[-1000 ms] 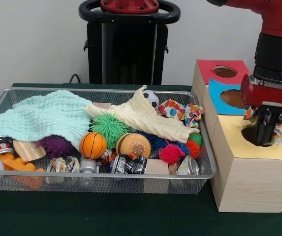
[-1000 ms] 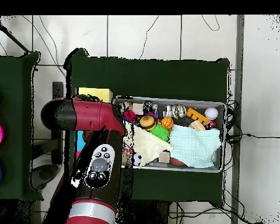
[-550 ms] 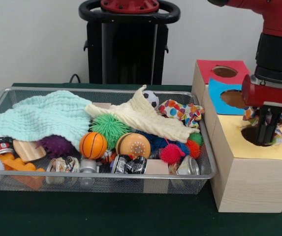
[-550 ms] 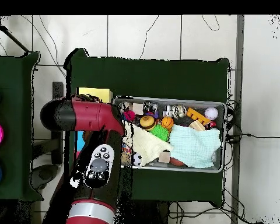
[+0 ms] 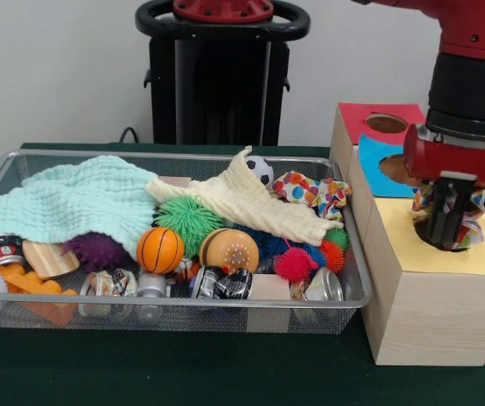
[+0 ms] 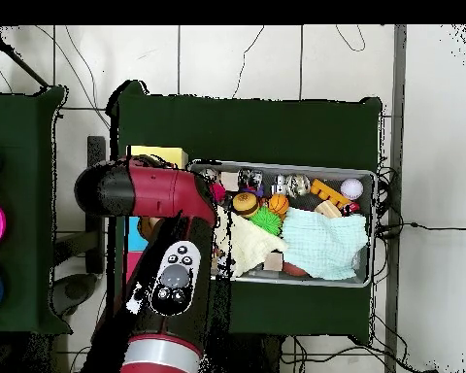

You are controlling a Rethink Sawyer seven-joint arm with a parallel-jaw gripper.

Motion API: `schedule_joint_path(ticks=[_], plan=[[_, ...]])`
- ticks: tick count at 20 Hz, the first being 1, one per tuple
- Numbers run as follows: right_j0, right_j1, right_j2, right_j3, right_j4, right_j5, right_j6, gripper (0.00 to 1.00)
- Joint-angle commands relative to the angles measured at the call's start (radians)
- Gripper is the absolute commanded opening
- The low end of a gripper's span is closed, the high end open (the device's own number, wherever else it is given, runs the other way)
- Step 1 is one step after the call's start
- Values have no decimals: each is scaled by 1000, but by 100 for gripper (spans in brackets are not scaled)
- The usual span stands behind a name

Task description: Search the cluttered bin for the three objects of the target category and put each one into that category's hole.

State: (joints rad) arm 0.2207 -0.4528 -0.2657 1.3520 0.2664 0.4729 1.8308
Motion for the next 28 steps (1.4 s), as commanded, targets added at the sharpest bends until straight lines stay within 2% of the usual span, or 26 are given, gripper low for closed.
schedule_joint_path(ticks=[1,9,16,28], plan=[[-41,-70,83,139,24,52,165,0],[-19,-122,70,178,28,84,188,0],[-10,-136,70,195,34,88,204,0],[-2,-183,69,281,29,49,199,0]])
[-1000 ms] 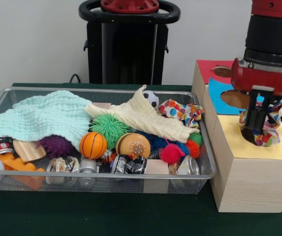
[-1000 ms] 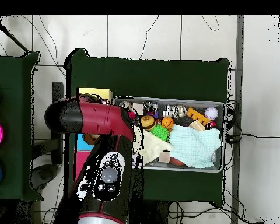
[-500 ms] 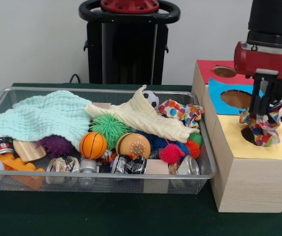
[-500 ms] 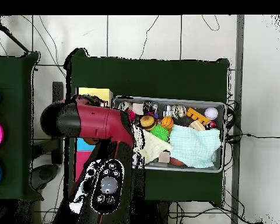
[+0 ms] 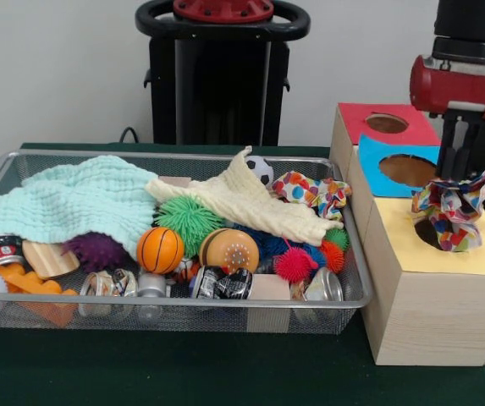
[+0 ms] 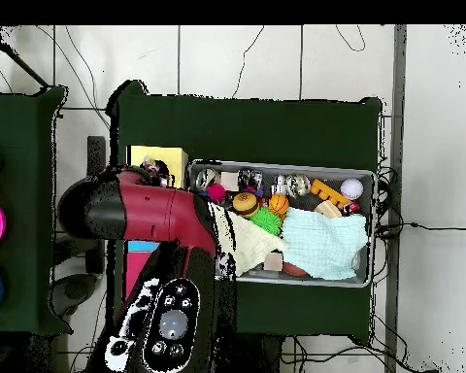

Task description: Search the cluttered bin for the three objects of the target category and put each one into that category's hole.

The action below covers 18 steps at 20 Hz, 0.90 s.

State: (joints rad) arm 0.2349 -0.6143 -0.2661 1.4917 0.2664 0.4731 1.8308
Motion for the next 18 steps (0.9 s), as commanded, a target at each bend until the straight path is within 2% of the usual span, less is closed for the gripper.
schedule_joint_path(ticks=[1,9,18], plan=[[-16,-26,69,146,27,49,196,0],[-30,-53,83,186,27,35,179,0],[-8,-29,66,170,32,17,214,0]])
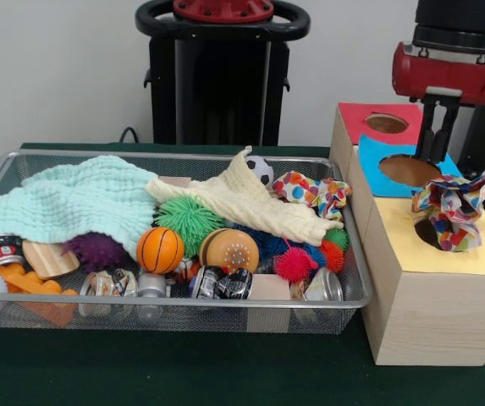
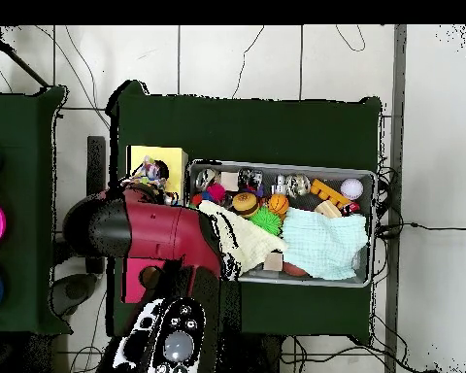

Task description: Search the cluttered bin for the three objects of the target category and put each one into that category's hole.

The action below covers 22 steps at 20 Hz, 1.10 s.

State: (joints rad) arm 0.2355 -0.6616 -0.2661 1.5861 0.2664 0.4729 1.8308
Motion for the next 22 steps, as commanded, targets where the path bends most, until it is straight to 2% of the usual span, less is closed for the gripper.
schedule_joint_path(ticks=[1,15,22], plan=[[-7,21,66,73,34,16,218,0],[23,55,38,44,47,-3,265,0],[11,70,43,29,48,-18,248,0]])
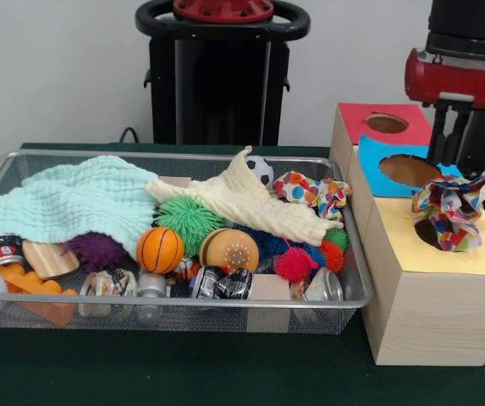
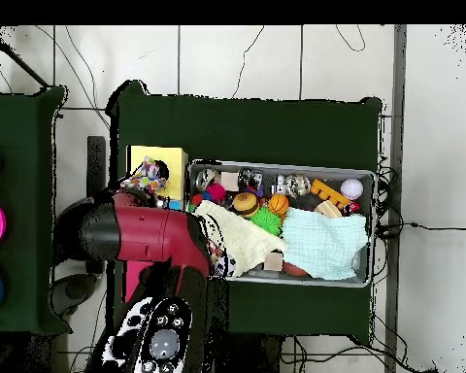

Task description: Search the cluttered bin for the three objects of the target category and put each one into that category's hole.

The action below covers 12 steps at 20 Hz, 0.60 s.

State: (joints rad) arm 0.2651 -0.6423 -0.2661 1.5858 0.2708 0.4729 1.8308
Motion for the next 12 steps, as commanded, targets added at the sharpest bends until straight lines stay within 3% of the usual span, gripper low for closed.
schedule_joint_path(ticks=[1,12], plan=[[-20,52,43,26,43,-17,245,0],[-18,68,36,-14,51,18,250,0]])
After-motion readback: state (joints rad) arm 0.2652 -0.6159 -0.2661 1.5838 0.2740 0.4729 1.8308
